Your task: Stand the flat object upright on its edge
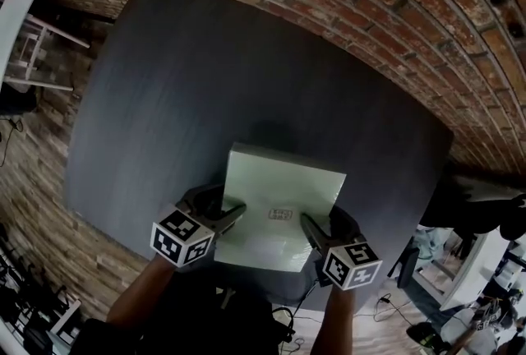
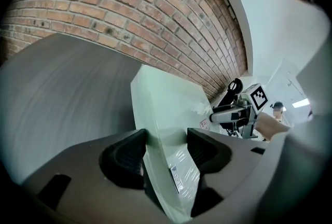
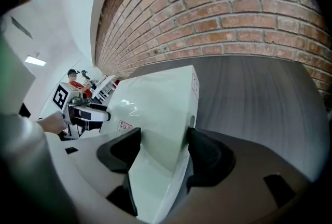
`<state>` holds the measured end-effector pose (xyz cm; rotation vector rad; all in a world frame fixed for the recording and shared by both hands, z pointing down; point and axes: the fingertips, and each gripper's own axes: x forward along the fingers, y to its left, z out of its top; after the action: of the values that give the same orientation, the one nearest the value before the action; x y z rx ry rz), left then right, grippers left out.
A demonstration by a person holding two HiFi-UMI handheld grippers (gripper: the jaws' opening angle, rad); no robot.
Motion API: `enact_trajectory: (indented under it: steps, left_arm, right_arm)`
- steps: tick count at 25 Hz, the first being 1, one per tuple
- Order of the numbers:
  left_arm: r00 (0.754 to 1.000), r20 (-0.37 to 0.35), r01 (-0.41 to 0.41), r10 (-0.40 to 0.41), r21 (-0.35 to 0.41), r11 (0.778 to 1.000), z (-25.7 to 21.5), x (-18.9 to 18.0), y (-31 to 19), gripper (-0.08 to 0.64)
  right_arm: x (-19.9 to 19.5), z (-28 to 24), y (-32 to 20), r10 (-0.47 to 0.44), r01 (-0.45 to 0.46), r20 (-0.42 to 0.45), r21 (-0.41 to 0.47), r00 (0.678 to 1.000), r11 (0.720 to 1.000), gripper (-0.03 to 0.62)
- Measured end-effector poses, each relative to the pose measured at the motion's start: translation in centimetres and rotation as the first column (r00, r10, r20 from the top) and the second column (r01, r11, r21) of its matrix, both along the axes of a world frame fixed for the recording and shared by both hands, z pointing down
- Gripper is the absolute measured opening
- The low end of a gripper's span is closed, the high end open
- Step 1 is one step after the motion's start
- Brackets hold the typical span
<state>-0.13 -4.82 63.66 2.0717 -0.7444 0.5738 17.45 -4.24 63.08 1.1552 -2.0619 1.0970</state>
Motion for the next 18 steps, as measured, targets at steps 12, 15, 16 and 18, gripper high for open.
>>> enact_trajectory:
  steps: [12,15,16,18]
  left_arm:
    - [1.0,0.015,-0.018,0.016,0.096,0.995,-2.5,0.6,-0.7,0.267]
    - [1.0,0.014,-0.019,0.018,0.115,0.993,-3.0,0.6,-0.9,0.267]
    - [1.0,0.013,-0.019,0.018,0.12,0.993,-3.2,0.5,-0.9,0.265]
    - [1.0,0.015,-0.02,0.018,0.133,0.991,-3.6,0.5,-1.0,0.266]
  right_arm:
    - [0.4,-2.5,-0.3,0.008,-0.006,-0.019,0.085,1.0,0.996,0.307]
    - [0.4,-3.1,-0.5,0.011,-0.009,-0.023,0.105,1.0,0.994,0.307]
    - [0.4,-3.4,-0.6,0.012,-0.01,-0.024,0.112,1.0,0.994,0.305]
    - [0.4,-3.8,-0.7,0.015,-0.011,-0.029,0.127,0.999,0.992,0.305]
